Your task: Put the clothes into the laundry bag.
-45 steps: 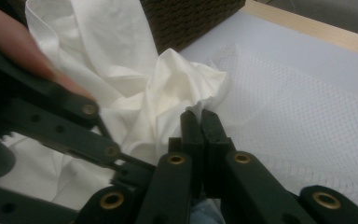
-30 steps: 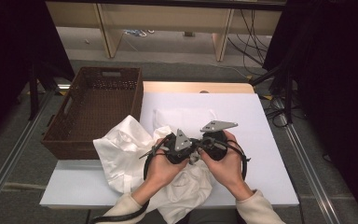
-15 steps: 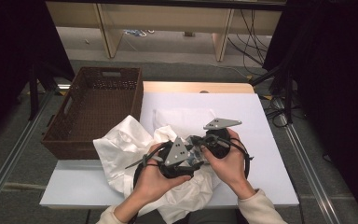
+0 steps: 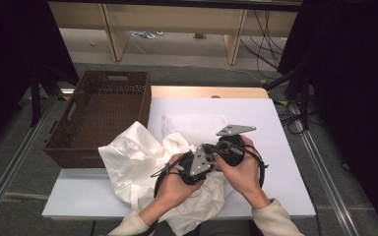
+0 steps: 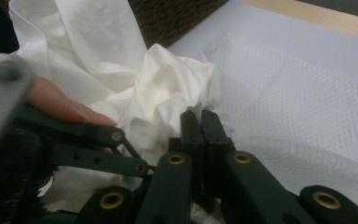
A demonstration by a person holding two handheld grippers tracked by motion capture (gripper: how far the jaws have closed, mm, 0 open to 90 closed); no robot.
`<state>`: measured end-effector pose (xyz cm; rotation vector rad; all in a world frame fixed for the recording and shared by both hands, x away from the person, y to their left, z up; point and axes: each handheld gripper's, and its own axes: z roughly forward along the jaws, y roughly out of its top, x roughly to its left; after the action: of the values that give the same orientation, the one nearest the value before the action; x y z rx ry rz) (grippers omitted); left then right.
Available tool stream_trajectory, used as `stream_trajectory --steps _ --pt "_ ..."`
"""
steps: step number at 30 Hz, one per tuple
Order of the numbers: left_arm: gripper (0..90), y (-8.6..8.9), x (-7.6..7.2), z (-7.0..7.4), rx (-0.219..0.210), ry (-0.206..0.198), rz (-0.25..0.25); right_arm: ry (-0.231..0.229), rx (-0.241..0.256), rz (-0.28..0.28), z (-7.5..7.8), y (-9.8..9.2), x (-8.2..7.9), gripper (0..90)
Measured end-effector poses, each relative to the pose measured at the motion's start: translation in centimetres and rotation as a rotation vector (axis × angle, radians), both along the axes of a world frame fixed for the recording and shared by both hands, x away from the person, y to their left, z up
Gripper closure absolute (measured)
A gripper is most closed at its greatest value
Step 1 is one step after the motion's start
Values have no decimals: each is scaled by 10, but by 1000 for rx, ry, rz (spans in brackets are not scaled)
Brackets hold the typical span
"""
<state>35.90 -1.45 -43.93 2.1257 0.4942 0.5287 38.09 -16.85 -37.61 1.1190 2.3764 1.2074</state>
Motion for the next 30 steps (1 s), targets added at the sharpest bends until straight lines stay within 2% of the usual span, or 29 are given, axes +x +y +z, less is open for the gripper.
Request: stream_trajectory --steps 1,3,4,5,6,7,8,9,10,11,12,14,16,17,19,20,22,23,24,25,26,27,28,30 --pt "739 0 2 -1 0 8 5 12 1 -12 -1 1 0 900" --pt "732 1 5 -2 -33 30 -5 26 2 -18 -1 1 -1 900" --pt "649 3 4 -1 -73 54 -19 23 12 2 -2 0 1 900" --pt "649 6 2 2 -115 84 -32 23 12 2 -2 0 1 900" --pt "600 11 0 8 -176 117 -34 10 5 -7 -1 -1 1 900" --pt "542 14 -2 13 -189 132 -32 1 3 -6 0 -3 1 900" --pt "468 26 -5 26 -179 98 -20 -4 5 -12 1 -4 1 900" --pt "432 26 -5 26 -179 98 -20 -13 -5 -12 2 -5 2 900" --pt "409 33 -7 32 -179 86 9 -13 -5 -12 2 -5 2 900" --pt "381 41 -5 38 -169 64 32 8 4 -18 2 -3 0 900" --pt "381 50 -2 42 -151 52 45 8 4 -18 2 -3 0 900" --pt "325 64 6 44 -127 57 115 -8 -5 -11 2 -2 0 900" --pt "256 76 17 42 -71 51 146 -13 -1 -2 2 -1 0 900" --pt "256 80 23 40 -60 53 159 -13 -1 -2 2 -1 0 900" --pt "215 85 33 33 -36 72 178 -13 -9 -7 2 -1 0 900" --pt "206 86 37 28 -44 81 184 -23 -15 -14 2 -2 0 900" --pt "169 85 43 21 -29 116 181 -9 -7 -5 1 -2 1 900" --pt "166 85 46 17 -32 134 176 -4 -5 2 1 -1 1 900" --pt "158 84 52 10 -6 158 183 -6 -4 2 1 -1 1 900" --pt "154 84 52 10 -6 158 183 -23 -15 0 1 -2 1 900" --pt "154 81 57 4 7 192 174 -16 -19 -1 1 -1 1 900" --pt "154 78 58 1 4 208 174 -10 -17 4 1 0 1 900" --pt "156 76 60 -2 10 223 164 -24 -29 -1 1 -1 1 900" --pt "169 71 62 -6 19 238 155 -20 -25 -3 0 0 0 900"
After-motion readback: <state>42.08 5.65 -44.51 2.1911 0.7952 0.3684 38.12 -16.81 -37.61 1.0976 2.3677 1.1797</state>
